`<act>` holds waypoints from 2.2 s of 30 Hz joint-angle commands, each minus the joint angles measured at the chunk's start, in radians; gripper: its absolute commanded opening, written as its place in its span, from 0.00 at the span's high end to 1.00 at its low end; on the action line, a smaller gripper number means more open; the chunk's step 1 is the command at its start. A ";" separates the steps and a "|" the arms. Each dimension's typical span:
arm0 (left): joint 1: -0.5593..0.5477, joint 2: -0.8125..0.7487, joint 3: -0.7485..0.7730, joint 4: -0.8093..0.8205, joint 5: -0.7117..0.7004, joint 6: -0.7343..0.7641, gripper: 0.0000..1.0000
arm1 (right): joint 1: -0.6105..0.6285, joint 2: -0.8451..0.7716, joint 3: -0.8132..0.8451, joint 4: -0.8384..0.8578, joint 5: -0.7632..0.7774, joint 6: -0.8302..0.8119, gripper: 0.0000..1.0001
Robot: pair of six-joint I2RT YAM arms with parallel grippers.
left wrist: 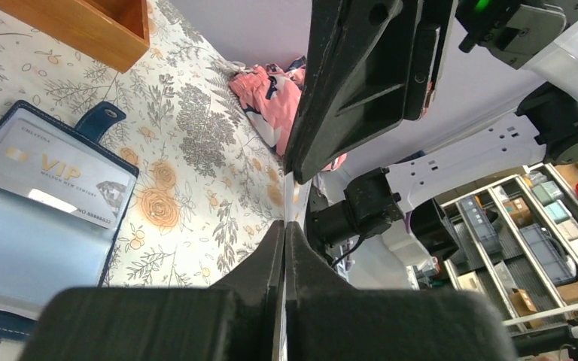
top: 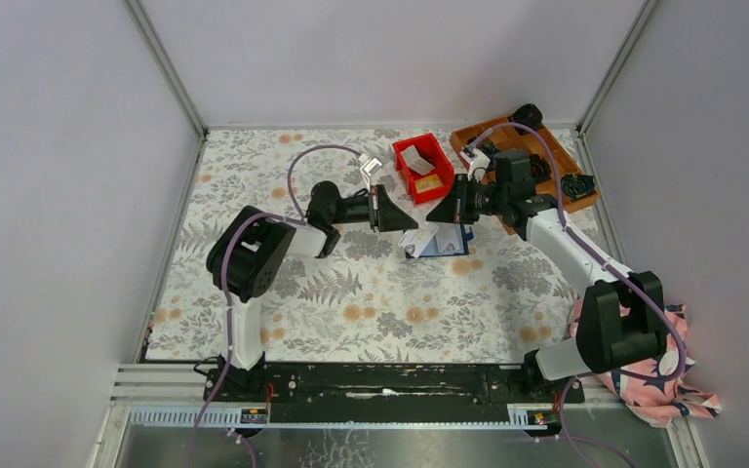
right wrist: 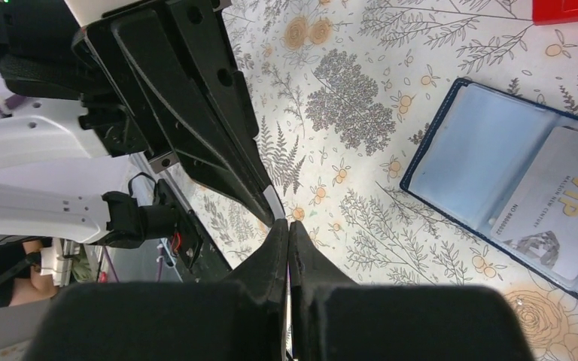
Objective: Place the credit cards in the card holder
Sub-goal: Pick up the credit card from the storage box.
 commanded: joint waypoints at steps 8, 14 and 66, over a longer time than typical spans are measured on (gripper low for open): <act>0.021 0.088 -0.054 0.346 -0.020 -0.187 1.00 | -0.029 -0.024 -0.035 0.149 0.053 0.035 0.58; 0.016 0.020 -0.189 0.279 -0.271 -0.104 1.00 | -0.029 -0.069 -0.124 0.231 0.166 0.057 0.53; -0.083 -0.002 -0.238 -0.019 -0.790 -0.114 0.60 | 0.008 0.118 -0.231 0.462 0.186 0.194 1.00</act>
